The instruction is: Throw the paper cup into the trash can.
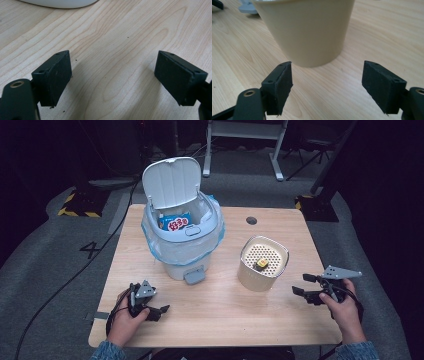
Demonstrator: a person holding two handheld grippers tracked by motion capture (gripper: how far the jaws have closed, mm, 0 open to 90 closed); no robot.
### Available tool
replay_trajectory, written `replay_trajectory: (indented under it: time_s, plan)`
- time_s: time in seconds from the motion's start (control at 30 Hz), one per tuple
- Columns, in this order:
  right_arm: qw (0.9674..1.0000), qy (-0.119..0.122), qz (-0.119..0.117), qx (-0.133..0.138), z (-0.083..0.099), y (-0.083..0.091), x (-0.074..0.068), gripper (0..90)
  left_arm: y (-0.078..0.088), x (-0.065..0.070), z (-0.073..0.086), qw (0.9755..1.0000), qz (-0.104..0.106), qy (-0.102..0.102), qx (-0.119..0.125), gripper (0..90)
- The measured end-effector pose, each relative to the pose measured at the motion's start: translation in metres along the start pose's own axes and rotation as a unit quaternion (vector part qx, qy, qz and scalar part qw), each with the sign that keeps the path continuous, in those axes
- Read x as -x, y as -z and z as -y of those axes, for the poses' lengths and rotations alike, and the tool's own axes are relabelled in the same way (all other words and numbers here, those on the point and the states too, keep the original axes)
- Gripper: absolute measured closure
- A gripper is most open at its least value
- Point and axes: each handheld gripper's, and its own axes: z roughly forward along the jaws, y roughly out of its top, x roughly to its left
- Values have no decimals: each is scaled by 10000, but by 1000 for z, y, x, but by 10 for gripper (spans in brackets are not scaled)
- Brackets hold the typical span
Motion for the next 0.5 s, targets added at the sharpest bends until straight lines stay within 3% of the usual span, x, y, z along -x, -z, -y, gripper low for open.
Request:
replay_trajectory:
  time_s: [0.5]
  plan:
    - [9987,-118,345,-349,41,-18,-5,227,0,0,0,10000,0,-2,-2,147]
